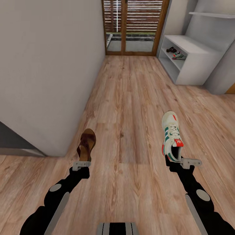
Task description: Pick up the two gym shoes and the two sandals from the corridor floor and place them onto the hallstand (shoe rack) in the corridor, making sure they are on the rack and not on the floor. Arrange them so the two gym shoes are next to each other and the two sandals are next to each other.
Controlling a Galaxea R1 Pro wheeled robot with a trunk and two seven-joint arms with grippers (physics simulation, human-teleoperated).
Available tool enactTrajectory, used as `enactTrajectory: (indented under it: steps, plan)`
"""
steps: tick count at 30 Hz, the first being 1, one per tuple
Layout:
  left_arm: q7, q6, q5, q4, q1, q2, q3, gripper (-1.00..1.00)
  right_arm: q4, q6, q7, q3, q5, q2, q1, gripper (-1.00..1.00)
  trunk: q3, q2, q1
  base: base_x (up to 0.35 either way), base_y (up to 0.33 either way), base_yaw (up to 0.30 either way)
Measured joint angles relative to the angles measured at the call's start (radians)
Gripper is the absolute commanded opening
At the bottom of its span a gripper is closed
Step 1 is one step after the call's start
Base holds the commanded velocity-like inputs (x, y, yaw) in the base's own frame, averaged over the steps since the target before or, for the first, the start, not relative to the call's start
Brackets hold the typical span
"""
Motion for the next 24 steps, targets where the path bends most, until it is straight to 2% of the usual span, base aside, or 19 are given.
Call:
enactTrajectory:
  steps: [24]
  plan:
    - [0.0,0.0,0.0,-0.001,0.0,0.0,0.0,-1.0,0.0,0.0,0.0,0.0,0.0,0.0,0.0,-1.0,0.0,0.0,0.0,0.333,0.0,0.0]
